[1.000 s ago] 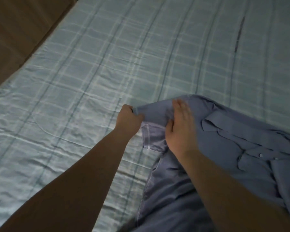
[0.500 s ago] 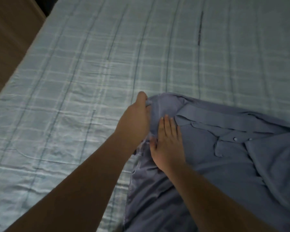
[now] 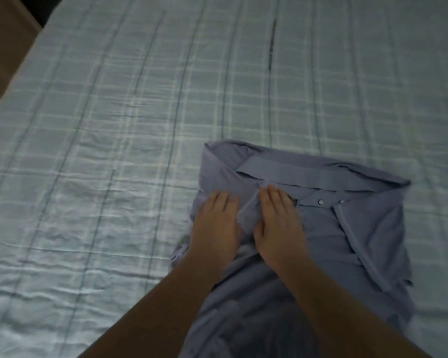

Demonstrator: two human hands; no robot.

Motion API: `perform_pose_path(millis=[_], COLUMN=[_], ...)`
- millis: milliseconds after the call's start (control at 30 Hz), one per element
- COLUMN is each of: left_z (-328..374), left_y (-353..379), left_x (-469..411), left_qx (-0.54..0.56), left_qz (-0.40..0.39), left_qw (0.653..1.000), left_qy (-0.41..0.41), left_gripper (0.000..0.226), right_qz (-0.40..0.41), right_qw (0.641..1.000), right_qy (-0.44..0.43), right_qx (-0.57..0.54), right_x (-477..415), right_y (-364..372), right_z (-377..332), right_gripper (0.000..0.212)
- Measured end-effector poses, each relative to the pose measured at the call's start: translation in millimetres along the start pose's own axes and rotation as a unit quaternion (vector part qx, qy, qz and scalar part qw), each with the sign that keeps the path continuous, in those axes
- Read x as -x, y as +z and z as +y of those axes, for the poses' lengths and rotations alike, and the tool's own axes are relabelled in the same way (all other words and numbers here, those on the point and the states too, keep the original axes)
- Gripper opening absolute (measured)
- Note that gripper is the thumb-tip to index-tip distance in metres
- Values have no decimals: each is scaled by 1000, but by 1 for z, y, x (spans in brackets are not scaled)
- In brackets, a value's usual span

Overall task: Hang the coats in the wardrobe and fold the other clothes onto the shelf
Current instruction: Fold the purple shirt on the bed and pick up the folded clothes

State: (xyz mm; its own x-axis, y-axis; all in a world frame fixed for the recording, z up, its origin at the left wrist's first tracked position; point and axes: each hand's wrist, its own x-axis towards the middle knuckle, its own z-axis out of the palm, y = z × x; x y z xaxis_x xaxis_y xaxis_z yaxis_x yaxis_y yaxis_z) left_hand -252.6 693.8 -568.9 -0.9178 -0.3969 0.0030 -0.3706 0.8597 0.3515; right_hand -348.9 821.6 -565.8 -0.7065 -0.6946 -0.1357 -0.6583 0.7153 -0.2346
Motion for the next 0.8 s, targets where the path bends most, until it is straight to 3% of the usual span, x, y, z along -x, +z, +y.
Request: perform_pose_path(millis=[133,367,500,567,700,800], left_z=[-22,-14,2,-2,-7,1], left_y=[26,27,8,6,0,-16], left_x=[28,47,94,140,248,310], left_qx=[-108,-100,-69,-51,-17,6], left_qz=[-69,-56,-57,-98,-170,-168], left_qw=[991,991,990,985,963,946], left_qy=[-42,-70,-111,-129,-210,-278], left_gripper=[63,66,61,65,76,81], right_qz=[-50,-38,-24,-42,-98,-92], right_qw=[997,998,999,999,994,993], right_qy=[-35,-40,-37,-16,35,55], right_qx=[43,38,7,5,-23,-48], right_x=[-11,26,110,167,295,383], right_y=[16,6,-4,0,11,18], right_z=[-2,14,41,58,86,101], right_gripper=[65,62,59,62,69,60])
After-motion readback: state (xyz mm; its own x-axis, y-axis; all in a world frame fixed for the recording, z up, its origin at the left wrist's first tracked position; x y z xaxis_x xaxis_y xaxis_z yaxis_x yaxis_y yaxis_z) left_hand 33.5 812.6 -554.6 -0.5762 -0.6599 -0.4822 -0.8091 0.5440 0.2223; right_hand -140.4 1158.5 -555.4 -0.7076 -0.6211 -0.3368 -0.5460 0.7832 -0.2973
